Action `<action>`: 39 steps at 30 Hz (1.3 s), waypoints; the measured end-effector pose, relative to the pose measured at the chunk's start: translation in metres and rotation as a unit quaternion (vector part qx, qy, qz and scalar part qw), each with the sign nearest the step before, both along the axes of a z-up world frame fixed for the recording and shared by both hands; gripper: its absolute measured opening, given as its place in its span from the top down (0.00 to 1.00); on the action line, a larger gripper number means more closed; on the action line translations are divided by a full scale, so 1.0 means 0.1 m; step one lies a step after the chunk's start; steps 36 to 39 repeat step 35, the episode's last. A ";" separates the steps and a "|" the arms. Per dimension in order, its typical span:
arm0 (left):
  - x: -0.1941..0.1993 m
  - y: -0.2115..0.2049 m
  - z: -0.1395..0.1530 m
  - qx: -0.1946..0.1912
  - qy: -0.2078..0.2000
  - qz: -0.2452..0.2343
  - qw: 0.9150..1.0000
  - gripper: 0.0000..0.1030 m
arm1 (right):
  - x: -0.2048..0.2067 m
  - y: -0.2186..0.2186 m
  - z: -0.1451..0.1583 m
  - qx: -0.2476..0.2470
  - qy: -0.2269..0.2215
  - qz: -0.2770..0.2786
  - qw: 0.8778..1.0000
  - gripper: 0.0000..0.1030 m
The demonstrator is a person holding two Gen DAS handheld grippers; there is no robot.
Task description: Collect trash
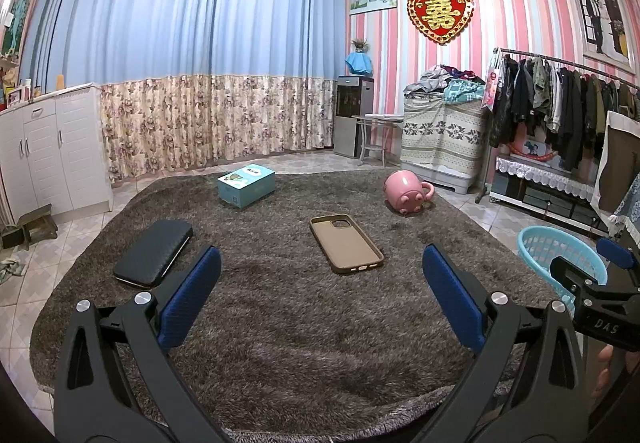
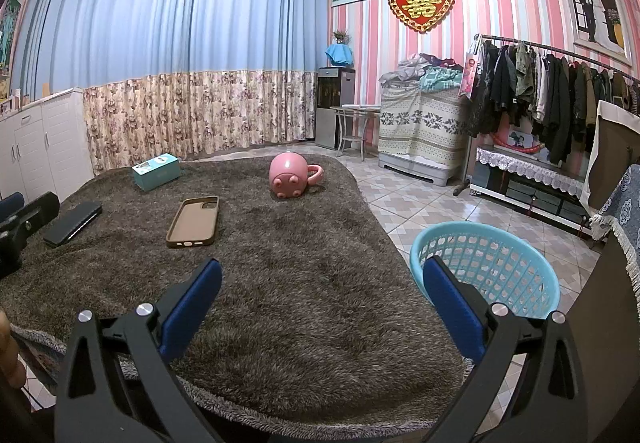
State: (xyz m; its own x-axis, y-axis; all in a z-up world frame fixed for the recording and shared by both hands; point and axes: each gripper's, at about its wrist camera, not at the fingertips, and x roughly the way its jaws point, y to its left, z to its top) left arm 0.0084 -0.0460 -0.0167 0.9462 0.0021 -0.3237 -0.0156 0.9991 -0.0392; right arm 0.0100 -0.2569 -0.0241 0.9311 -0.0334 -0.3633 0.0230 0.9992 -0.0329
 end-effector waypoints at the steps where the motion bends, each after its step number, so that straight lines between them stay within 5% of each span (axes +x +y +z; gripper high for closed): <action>1: 0.00 0.00 0.00 0.000 0.000 0.000 1.000 0.05 | 0.00 0.00 0.00 0.000 0.000 0.000 1.000 0.04; 39: 0.06 -0.01 0.08 0.001 0.006 -0.006 1.000 0.05 | -0.01 0.01 -0.02 0.000 -0.005 -0.002 1.000 0.04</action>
